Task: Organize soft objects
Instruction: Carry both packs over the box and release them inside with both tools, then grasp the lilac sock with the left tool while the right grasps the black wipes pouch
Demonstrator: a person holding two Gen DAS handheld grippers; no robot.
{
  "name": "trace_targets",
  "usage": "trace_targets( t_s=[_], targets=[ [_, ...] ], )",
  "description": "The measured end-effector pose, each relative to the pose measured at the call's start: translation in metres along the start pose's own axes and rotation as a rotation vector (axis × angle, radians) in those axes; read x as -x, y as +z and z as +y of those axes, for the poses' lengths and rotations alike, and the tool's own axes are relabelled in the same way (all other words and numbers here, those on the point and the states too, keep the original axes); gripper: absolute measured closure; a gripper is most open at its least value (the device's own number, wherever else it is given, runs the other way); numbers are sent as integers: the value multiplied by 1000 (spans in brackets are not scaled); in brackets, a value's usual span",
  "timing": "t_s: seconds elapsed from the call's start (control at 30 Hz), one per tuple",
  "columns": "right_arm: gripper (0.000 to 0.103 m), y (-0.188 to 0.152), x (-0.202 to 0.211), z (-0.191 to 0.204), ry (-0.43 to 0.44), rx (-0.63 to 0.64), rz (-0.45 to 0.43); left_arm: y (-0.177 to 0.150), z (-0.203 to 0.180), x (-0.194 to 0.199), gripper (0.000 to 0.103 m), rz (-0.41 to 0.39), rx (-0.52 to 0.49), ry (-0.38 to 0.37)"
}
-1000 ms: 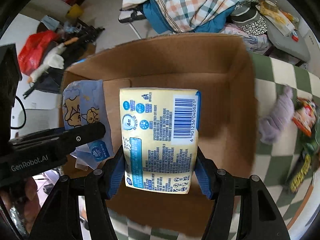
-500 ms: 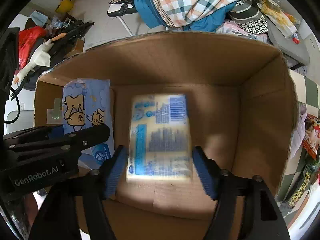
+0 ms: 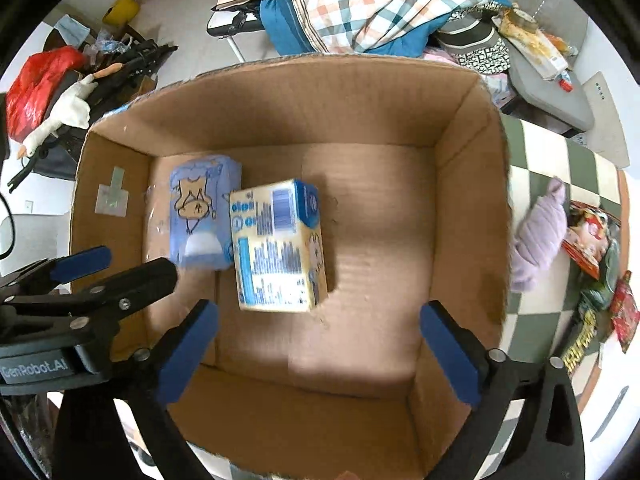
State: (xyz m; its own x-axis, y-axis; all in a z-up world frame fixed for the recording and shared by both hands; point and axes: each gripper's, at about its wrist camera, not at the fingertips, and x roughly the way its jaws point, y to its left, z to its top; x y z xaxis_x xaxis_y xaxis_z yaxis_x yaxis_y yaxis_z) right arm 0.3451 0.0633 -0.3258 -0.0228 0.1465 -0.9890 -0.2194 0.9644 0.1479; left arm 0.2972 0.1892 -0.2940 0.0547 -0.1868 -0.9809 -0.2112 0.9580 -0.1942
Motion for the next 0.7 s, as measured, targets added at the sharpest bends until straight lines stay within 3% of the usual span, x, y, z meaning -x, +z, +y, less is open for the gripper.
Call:
trace_targets(
  t_s=[0.43, 0.7],
  targets=[
    [0, -68, 53, 7, -118, 26, -94, -64, -4, 60, 4, -166, -2, 70],
    [0, -113, 108, 6, -100, 1, -205, -105, -9, 108, 4, -278, -39, 115]
  ],
)
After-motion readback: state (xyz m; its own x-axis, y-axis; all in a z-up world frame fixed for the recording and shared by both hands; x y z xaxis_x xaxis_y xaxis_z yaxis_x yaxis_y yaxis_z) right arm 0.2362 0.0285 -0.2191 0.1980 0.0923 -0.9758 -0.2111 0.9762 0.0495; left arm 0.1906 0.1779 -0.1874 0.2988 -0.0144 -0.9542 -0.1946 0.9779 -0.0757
